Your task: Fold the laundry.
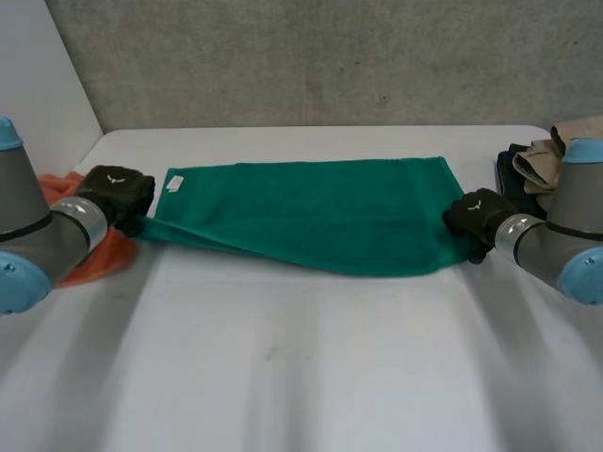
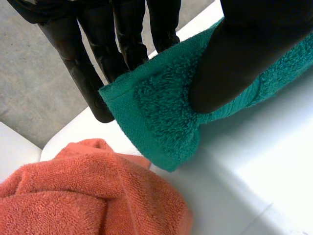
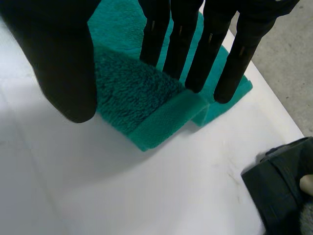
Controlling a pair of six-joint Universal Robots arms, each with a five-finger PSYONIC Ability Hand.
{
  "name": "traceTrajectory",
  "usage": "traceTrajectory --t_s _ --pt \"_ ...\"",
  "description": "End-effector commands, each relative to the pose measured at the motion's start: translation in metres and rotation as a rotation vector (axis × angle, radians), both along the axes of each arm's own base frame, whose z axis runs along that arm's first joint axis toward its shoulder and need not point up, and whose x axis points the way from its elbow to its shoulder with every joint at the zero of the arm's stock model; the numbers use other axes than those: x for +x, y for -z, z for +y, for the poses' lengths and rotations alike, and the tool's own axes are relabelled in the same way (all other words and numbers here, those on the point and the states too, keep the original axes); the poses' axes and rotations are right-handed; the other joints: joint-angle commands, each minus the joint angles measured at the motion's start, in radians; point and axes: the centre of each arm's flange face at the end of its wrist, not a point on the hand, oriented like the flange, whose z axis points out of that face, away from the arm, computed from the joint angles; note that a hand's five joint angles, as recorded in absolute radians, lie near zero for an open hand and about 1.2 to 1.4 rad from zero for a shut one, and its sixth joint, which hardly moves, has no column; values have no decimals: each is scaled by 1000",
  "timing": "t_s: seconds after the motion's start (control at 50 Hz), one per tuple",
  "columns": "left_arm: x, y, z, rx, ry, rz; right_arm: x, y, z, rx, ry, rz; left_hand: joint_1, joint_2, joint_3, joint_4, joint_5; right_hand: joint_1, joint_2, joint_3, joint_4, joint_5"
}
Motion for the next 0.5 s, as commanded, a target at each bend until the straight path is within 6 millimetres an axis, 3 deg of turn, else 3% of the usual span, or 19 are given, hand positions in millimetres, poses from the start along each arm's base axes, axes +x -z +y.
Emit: traceTrajectory --t_s 0.02,0.14,0.16,0.2,0.3,0.36,0.44,0.5 --pt "-1 -7 3 -3 -4 22 7 2 -8 -67 -5 10 239 204 210 197 238 696 697 696 701 701" --pt "7 -17 25 59 -19 27 -2 -35 8 -82 26 -6 239 204 210 197 238 696 697 696 701 702" --pt "12 -24 33 69 -23 25 -9 -56 13 -117 42 -2 239 204 210 197 238 696 697 696 701 702" --pt "16 -36 43 71 -24 30 -17 -80 19 -154 54 10 239 204 210 197 238 696 697 696 701 702" --pt "32 -94 80 -19 -19 67 -44 -152 47 -215 115 15 239 204 210 197 238 696 697 696 701 702" --pt "35 -122 98 -100 -2 91 -45 -176 65 -215 119 -1 239 204 210 197 238 696 697 696 701 702" --pt "38 -142 110 -176 -3 124 -46 -177 75 -169 126 0 239 204 210 197 238 696 697 696 701 702" --pt "38 -130 103 -134 -13 127 -46 -161 73 -102 127 11 239 204 210 197 238 696 697 696 701 702"
